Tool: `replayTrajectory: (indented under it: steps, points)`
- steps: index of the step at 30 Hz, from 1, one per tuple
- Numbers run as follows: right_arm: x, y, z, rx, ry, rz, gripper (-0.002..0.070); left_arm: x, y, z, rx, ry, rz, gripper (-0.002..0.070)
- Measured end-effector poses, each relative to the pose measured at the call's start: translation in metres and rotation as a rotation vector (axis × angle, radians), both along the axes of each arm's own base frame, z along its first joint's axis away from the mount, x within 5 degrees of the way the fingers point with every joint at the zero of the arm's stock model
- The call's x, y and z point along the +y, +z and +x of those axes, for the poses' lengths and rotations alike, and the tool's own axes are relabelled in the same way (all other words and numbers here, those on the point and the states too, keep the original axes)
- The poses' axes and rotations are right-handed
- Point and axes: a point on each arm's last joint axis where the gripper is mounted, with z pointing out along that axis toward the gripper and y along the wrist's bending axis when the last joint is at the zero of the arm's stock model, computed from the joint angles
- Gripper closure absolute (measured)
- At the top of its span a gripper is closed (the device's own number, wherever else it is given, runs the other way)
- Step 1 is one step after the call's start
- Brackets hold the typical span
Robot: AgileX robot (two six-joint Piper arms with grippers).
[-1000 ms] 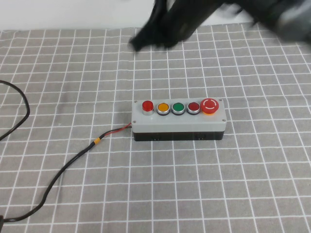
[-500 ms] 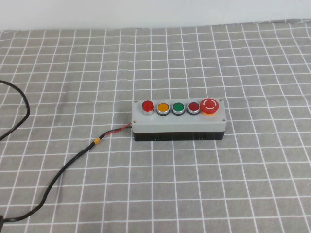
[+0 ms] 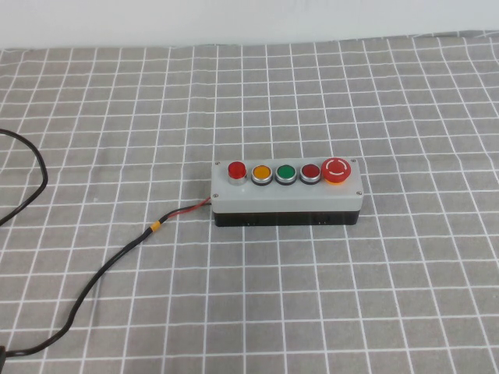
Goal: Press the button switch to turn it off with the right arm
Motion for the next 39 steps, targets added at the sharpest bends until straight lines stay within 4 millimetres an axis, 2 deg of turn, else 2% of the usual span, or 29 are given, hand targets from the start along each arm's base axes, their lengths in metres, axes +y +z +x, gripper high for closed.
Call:
replayTrajectory:
  steps: [6,12,19,23,27,29,32,39]
  points:
    - [-0.024,-0.024,-0.029,-0.012,0.003,0.017,0.0692,0.0,0.0,0.0,0.0,0.0,0.0,0.0678]
    - [-0.027,-0.038,-0.037,0.061,0.008,0.001,0.0692,0.0,0.0,0.0,0.0,0.0,0.0,0.0678]
    - [-0.026,-0.041,-0.039,0.102,0.019,0.001,0.0692,0.0,0.0,0.0,0.0,0.0,0.0,0.0678]
    - [-0.037,-0.037,-0.042,-0.01,-0.024,0.021,0.0692,0.0,0.0,0.0,0.0,0.0,0.0,0.0678]
    - [-0.055,-0.039,-0.052,-0.242,-0.12,0.109,0.0692,0.0,0.0,0.0,0.0,0.0,0.0,0.0678]
    - [-0.061,-0.05,-0.057,-0.365,-0.168,0.151,0.0692,0.0,0.0,0.0,0.0,0.0,0.0,0.0678]
    - [-0.066,-0.078,-0.063,-0.498,-0.223,0.185,0.0692,0.0,0.0,0.0,0.0,0.0,0.0,0.0678]
    - [-0.069,-0.151,-0.068,-0.661,-0.305,0.24,0.0692,0.0,0.0,0.0,0.0,0.0,0.0,0.0678]
